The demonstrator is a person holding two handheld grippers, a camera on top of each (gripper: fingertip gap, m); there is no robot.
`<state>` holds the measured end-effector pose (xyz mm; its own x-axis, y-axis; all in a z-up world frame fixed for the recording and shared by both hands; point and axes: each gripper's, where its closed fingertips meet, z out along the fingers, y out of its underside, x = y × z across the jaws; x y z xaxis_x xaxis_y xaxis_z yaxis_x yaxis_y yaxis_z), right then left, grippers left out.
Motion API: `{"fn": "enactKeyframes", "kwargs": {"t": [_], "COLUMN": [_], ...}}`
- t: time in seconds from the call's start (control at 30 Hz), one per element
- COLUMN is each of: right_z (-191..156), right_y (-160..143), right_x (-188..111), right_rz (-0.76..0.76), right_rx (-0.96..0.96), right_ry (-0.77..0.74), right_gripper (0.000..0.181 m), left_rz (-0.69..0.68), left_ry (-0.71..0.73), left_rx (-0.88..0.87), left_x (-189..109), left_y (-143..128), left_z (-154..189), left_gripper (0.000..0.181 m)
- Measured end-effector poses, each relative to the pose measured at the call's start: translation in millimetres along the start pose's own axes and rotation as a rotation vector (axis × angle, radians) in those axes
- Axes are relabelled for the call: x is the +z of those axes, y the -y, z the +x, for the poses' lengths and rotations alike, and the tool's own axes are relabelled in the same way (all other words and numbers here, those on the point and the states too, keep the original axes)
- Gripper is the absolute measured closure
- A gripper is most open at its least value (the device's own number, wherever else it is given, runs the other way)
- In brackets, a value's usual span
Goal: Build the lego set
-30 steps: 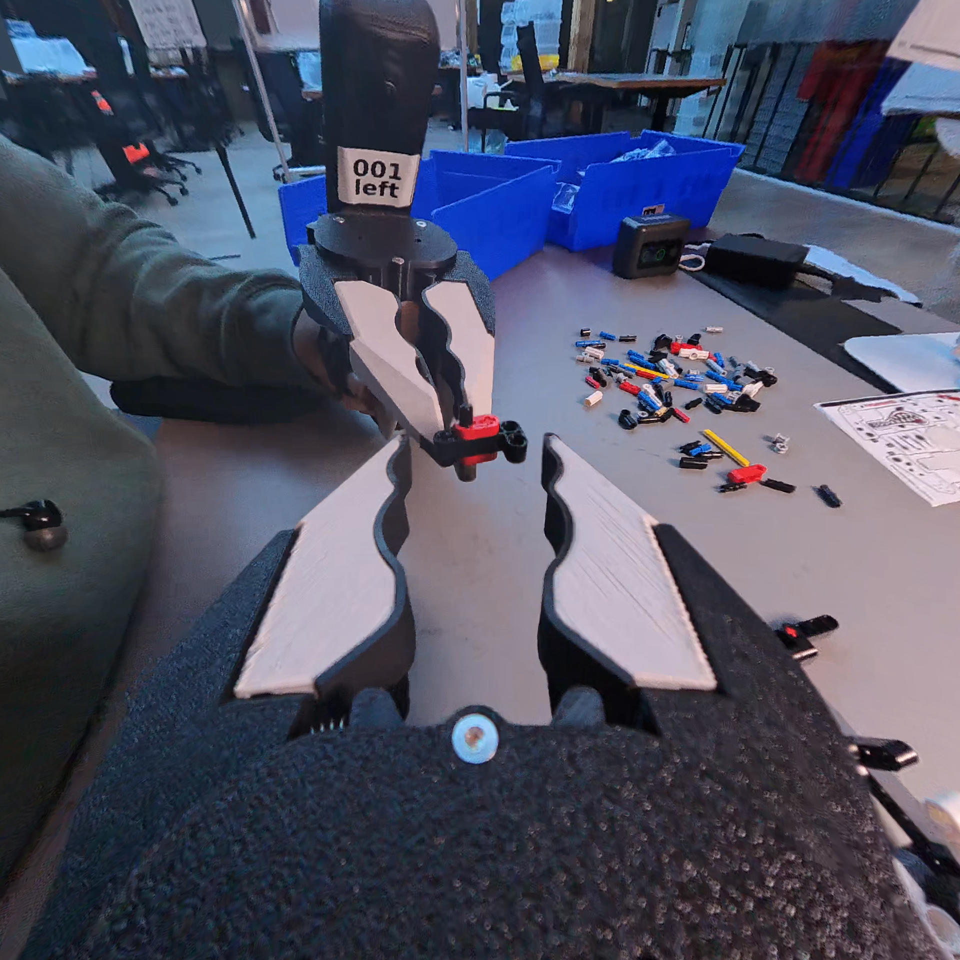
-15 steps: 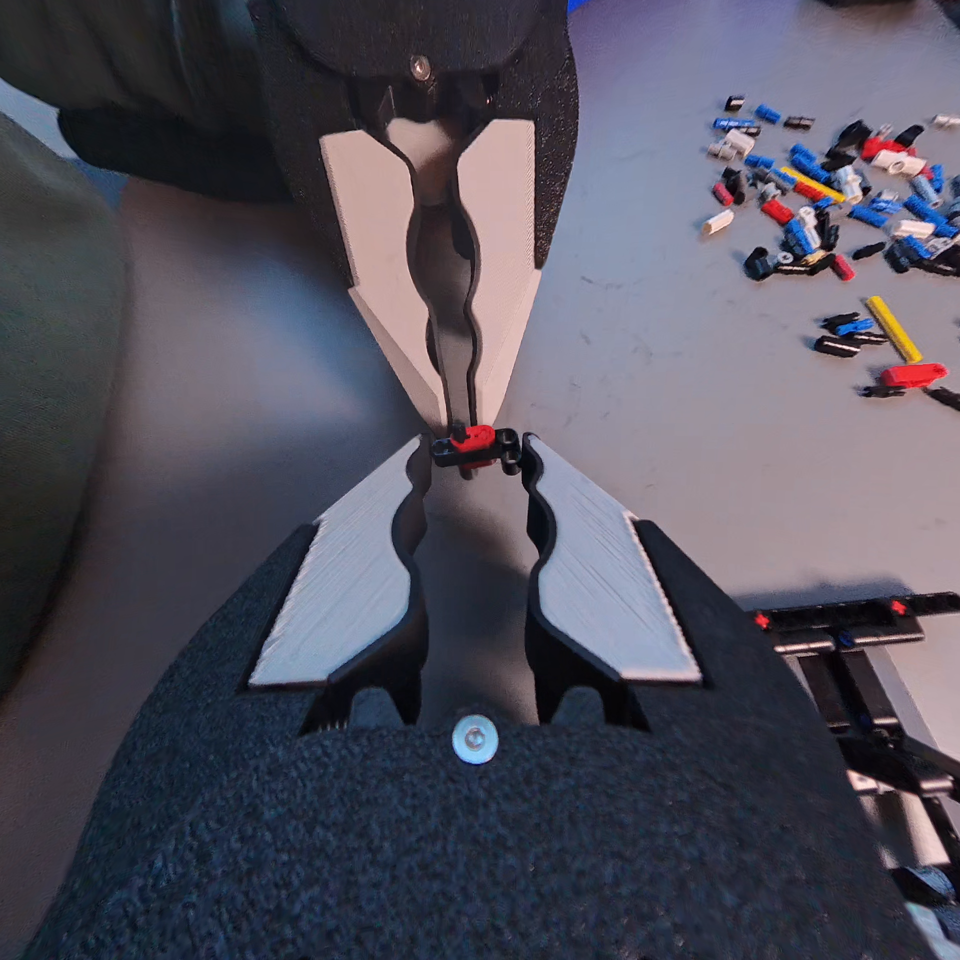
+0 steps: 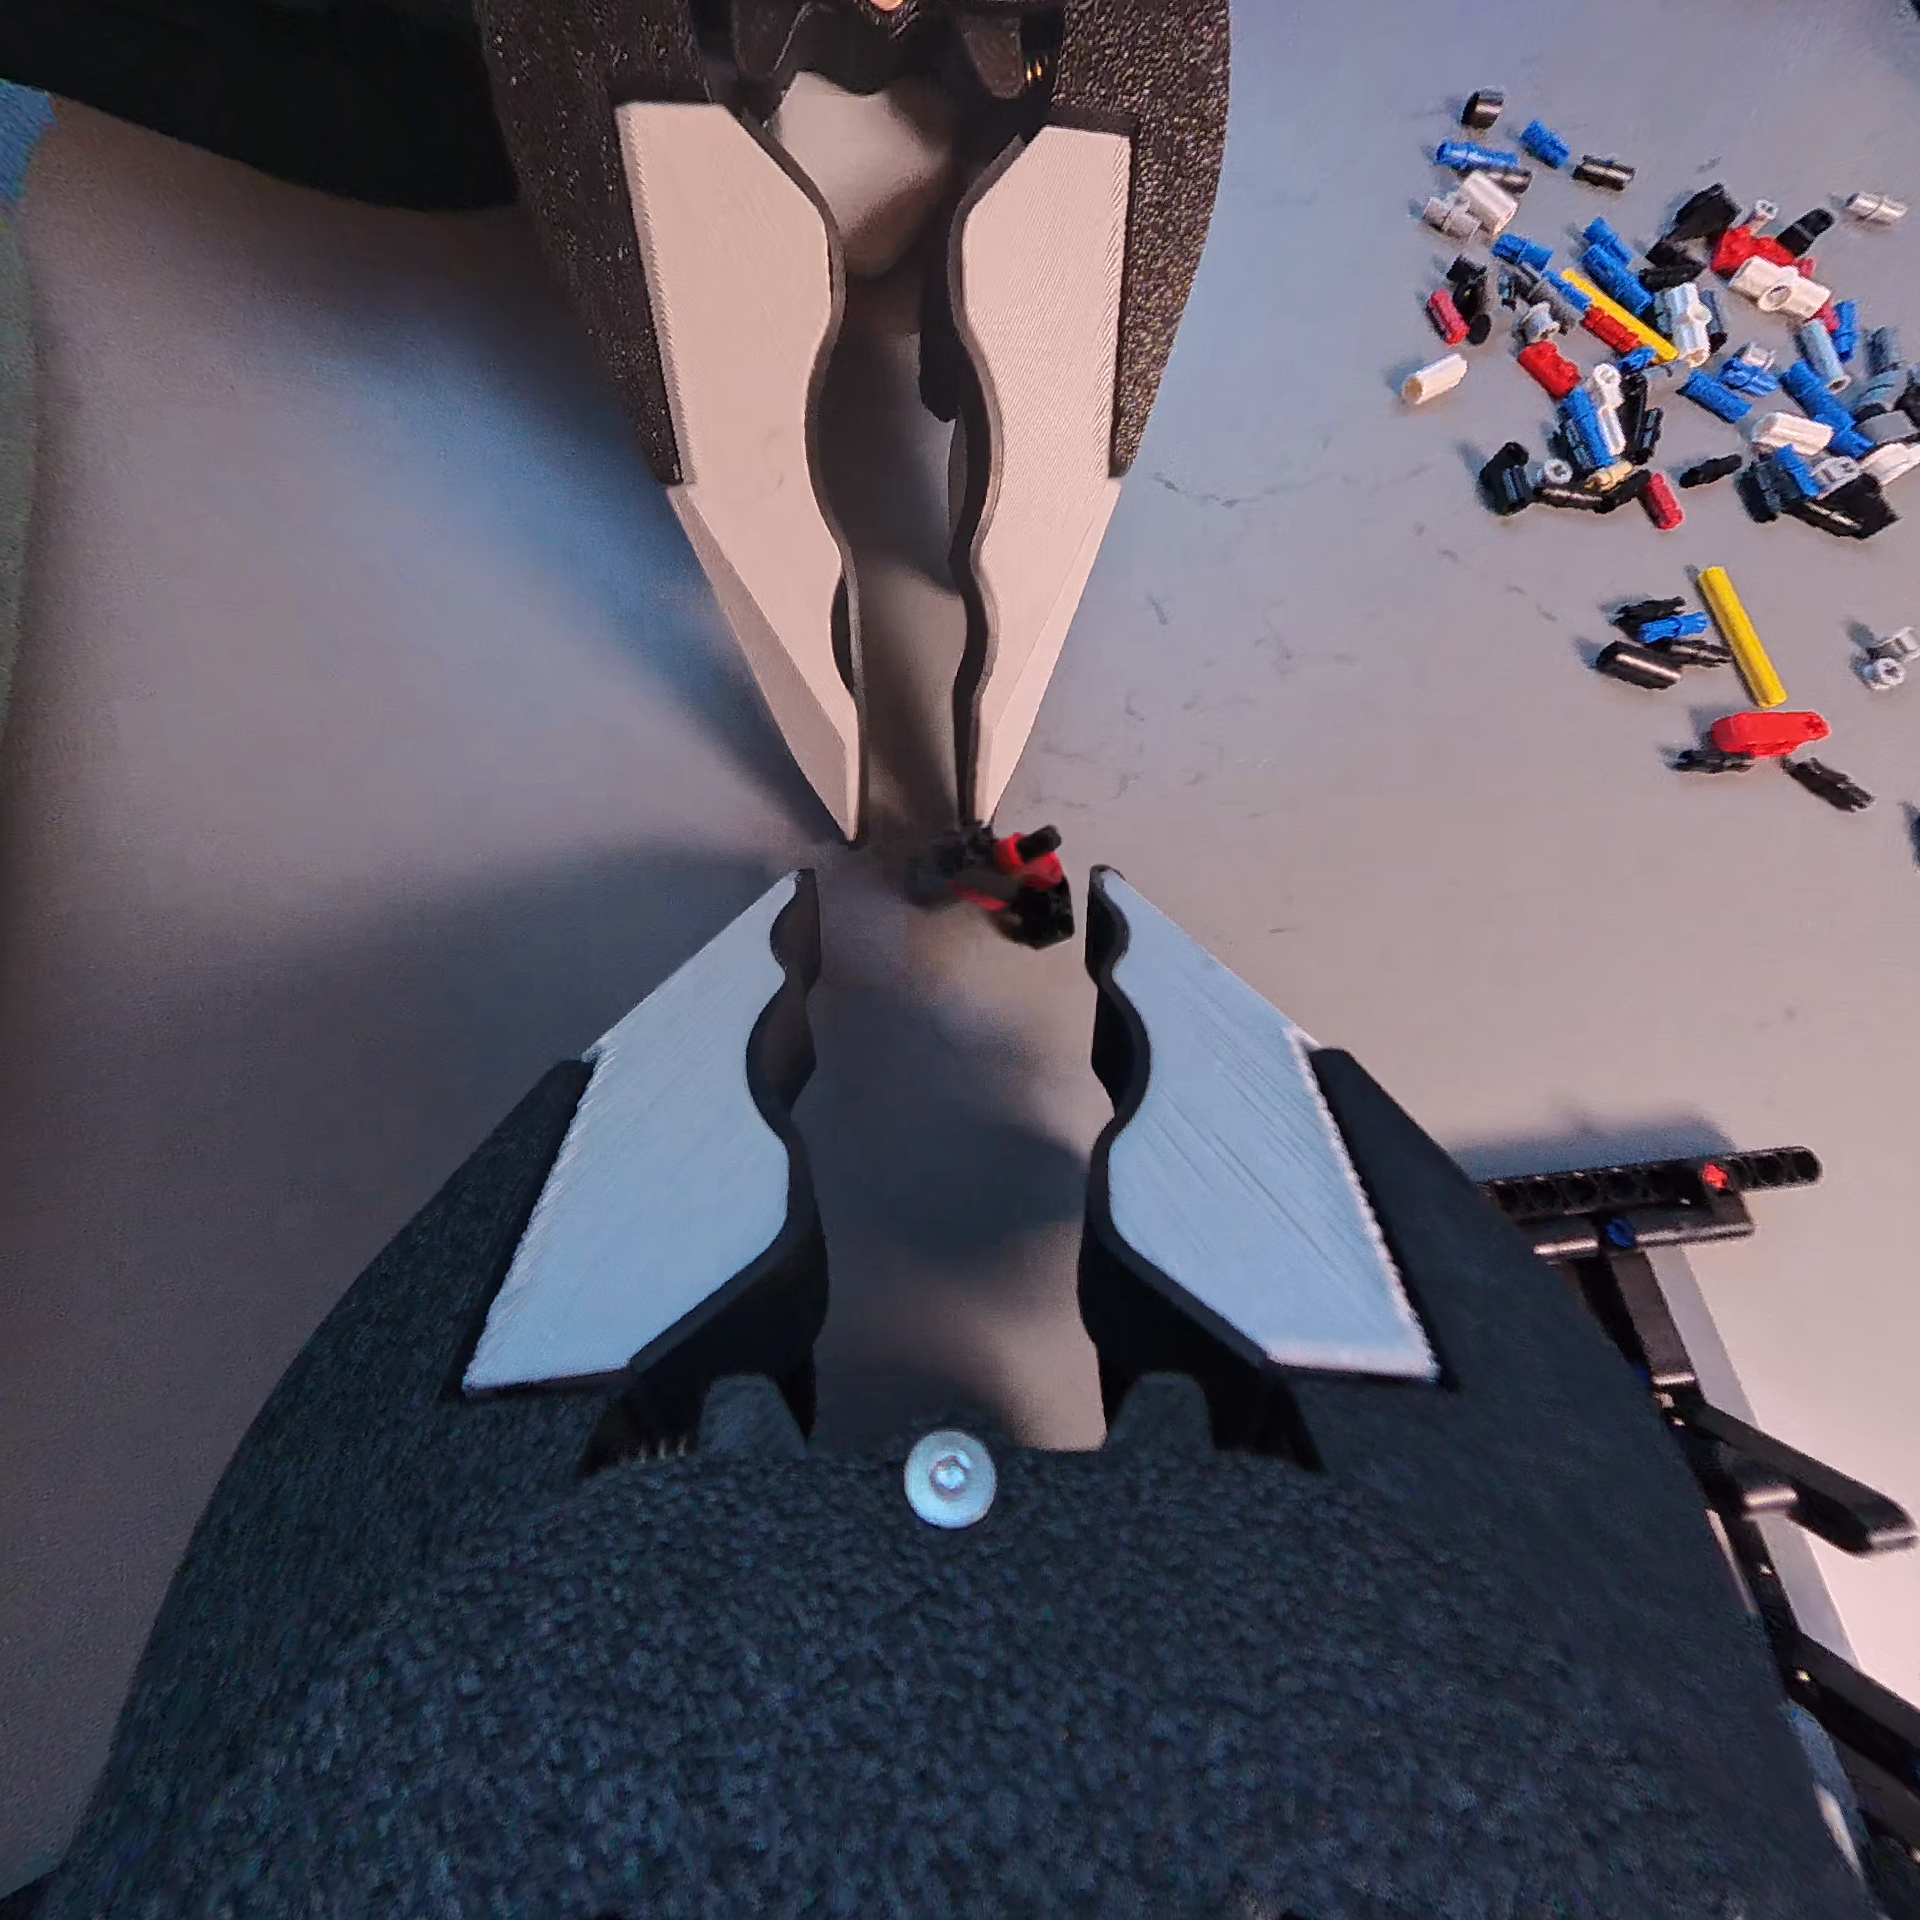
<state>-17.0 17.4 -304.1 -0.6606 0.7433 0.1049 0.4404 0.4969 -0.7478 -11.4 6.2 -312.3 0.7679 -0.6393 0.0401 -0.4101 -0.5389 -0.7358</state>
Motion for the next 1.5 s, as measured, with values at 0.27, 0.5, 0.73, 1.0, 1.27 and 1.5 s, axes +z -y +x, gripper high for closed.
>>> {"fn": "enactKeyframes", "kwargs": {"t": [0.27,0.5,0.73,1.0,1.27,1.5], "right_z": [13,64,226,449,485,458], "right_y": [18,83,147,102,95,114], "right_x": [-27,-103,-184,-166,-135,-110], "right_rz": [0.137,0.472,0.428,0.331,0.353,0.359], "right_rx": [0.045,0.131,0.112,0.435,0.458,0.372], "right_ry": [-0.060,-0.259,-0.757,-1.039,-1.179,-1.026], "right_gripper": [0.130,0.148,0.181,0.095,0.104,0.156], "left_rz": [0.185,0.695,0.887,0.944,0.856,0.797], "left_ry": [0.010,0.227,0.588,0.702,0.715,0.685], "left_rx": [-0.114,-0.349,-0.291,-0.258,-0.290,-0.331], "left_x": [-32,-118,-208,-236,-216,-199], "left_y": [21,62,92,130,100,92], "left_z": [-14,-81,-150,-198,-216,-231], "left_gripper": [0.157,0.133,0.177,0.181,0.180,0.172]}}
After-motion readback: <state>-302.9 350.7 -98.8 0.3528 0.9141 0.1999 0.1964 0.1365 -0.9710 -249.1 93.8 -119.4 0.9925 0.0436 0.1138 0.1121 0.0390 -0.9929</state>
